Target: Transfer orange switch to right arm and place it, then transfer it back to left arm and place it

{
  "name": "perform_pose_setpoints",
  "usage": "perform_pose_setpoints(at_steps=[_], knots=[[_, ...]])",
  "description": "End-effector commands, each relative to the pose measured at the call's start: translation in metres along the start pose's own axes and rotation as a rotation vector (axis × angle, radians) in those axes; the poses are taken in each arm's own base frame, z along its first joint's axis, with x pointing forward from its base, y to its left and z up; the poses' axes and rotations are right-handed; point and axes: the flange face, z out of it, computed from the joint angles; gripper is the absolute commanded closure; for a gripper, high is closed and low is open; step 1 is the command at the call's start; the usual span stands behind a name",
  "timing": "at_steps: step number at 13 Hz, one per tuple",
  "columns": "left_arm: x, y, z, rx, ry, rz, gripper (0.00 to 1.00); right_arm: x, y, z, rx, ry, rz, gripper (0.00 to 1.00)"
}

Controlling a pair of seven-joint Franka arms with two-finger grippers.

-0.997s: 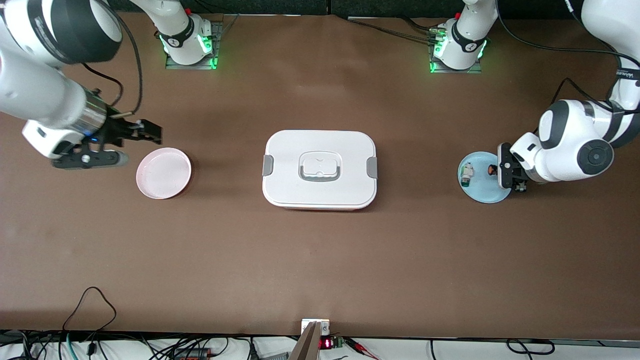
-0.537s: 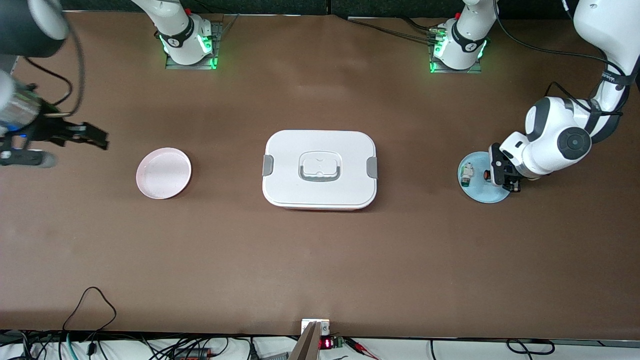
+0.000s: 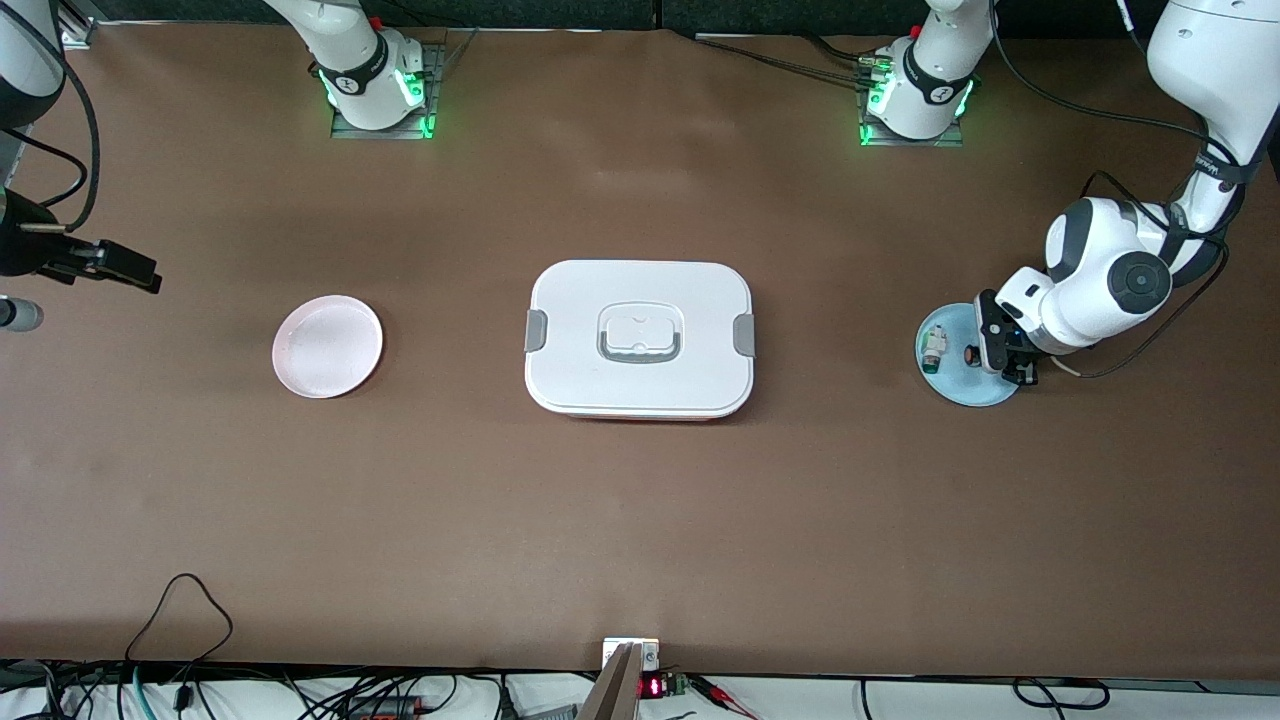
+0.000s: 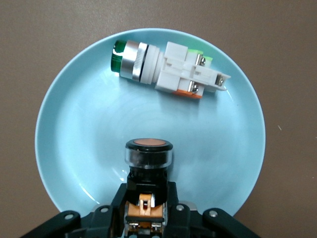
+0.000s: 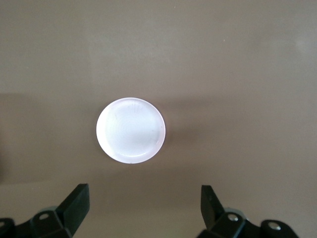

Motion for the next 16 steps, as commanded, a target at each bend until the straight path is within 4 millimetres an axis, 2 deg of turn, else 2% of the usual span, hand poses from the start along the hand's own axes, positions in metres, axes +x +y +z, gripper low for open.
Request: perform_pose_setpoints(at_steps=[1,5,8,9,10,11,12,14,16], knots=[[0.001,0.002,0.004,0.006,-0.012,-0.004,1.0,-0.033,-0.005,-0.001,-0.011,0.058,-0.03,0.0],[0.001,0.002,0.004,0.004,-0.01,-0.013,0.96,-0.045,-0.003,0.0,0.0,0.08,-0.048,0.0],[0.001,0.002,0.004,0.005,-0.01,-0.013,0.82,-0.056,-0.001,-0.016,0.009,0.06,-0.049,0.0],[0.0,0.001,0.003,0.007,-0.01,-0.013,0.73,-0.059,0.0,-0.019,0.011,0.056,-0.038,0.0],[0.0,0.001,0.003,0.006,-0.012,-0.012,0.69,-0.059,0.003,-0.019,0.012,0.059,-0.032,0.0],[0.0,0.001,0.003,0.007,-0.011,-0.014,0.43,-0.057,0.004,-0.017,0.01,0.053,-0.038,0.0],[-0.001,0.001,0.003,0.005,-0.012,-0.011,0.01,-0.058,0.002,-0.016,0.006,0.044,-0.058,0.0],[-0.001,0.0,0.002,0.004,-0.014,-0.012,0.0,-0.057,-0.002,-0.024,0.003,0.046,-0.054,0.0],[-0.005,-0.002,-0.004,-0.008,-0.024,-0.029,0.0,-0.049,-0.003,-0.014,0.007,0.032,-0.044,0.0]])
